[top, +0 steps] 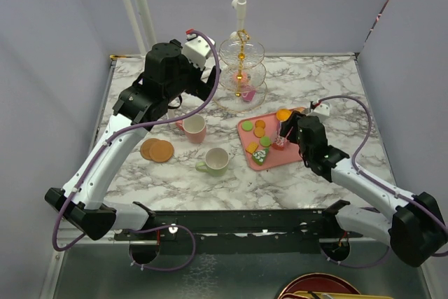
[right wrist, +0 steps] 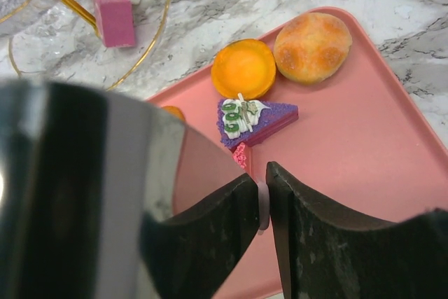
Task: Serve the afternoon tea
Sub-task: Pick up the desert from the tray, then place the desert on the desert table.
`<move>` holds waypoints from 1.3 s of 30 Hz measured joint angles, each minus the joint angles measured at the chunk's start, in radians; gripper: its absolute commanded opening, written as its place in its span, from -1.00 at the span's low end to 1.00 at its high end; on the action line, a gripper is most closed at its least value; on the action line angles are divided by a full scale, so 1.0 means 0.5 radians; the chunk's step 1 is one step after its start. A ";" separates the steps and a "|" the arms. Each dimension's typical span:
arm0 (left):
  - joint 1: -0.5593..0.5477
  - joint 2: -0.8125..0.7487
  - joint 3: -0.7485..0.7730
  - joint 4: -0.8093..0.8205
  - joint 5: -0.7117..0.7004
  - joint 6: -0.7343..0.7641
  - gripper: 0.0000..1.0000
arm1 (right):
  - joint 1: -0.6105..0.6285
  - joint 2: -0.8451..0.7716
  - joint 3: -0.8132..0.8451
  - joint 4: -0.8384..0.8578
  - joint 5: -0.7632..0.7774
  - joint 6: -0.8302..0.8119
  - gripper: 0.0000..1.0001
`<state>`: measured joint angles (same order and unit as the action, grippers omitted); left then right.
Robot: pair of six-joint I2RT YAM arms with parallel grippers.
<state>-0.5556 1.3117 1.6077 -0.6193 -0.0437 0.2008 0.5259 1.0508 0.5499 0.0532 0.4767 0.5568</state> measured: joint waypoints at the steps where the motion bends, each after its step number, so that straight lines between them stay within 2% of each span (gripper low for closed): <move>1: 0.000 0.002 0.000 0.001 0.002 0.000 0.98 | 0.002 0.021 0.000 0.002 0.000 0.001 0.19; 7: 0.000 0.053 0.000 0.001 0.014 -0.002 0.98 | 0.011 0.117 0.000 0.002 0.011 0.002 -0.13; 13: 0.000 0.093 0.000 0.000 0.027 -0.002 0.98 | 0.019 0.002 0.001 -0.040 0.060 -0.069 -0.38; 17: 0.000 0.096 0.000 0.000 0.035 -0.002 0.98 | 0.019 -0.121 0.046 -0.055 0.060 -0.123 -0.39; 23: 0.000 0.096 0.001 0.000 0.037 -0.003 0.98 | 0.020 -0.043 0.240 -0.002 -0.010 -0.143 -0.39; 34: 0.000 0.096 0.005 0.001 0.037 -0.004 0.98 | 0.046 0.702 0.699 0.304 -0.256 -0.130 -0.39; 39: 0.000 0.096 0.005 0.000 0.036 -0.003 0.98 | 0.085 0.925 0.857 0.401 -0.301 -0.119 -0.39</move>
<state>-0.5556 1.3598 1.6100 -0.6193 -0.0257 0.1993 0.5686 1.5131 0.9783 0.2539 0.3264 0.4973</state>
